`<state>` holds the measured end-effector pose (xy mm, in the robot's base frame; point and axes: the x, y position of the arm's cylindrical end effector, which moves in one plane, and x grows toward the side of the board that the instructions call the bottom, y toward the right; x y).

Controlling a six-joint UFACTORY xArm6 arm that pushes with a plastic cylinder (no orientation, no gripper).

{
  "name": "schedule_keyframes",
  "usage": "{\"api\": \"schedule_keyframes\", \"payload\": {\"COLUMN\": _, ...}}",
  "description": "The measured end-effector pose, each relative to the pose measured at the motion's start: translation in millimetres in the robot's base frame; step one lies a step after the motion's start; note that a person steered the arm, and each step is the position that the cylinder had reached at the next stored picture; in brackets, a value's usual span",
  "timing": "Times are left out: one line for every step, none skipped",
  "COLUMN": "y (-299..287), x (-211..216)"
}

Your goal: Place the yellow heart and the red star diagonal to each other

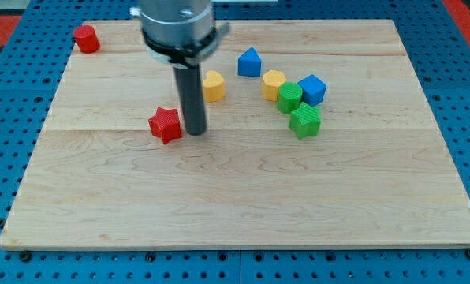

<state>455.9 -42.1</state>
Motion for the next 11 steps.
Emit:
{"api": "schedule_keyframes", "payload": {"y": 29.9, "x": 33.9}}
{"api": "schedule_keyframes", "payload": {"y": -4.6, "x": 37.5}}
{"api": "schedule_keyframes", "payload": {"y": -46.3, "x": -14.8}}
{"api": "schedule_keyframes", "payload": {"y": -68.8, "x": -71.2}}
{"api": "schedule_keyframes", "payload": {"y": -66.6, "x": -60.7}}
{"api": "schedule_keyframes", "payload": {"y": -57.1, "x": 0.5}}
{"api": "schedule_keyframes", "payload": {"y": -103.6, "x": 2.2}}
{"api": "schedule_keyframes", "payload": {"y": -119.7, "x": -35.5}}
{"api": "schedule_keyframes", "payload": {"y": -46.9, "x": -57.3}}
{"api": "schedule_keyframes", "payload": {"y": 5.1, "x": -101.4}}
{"api": "schedule_keyframes", "payload": {"y": 1.7, "x": -112.3}}
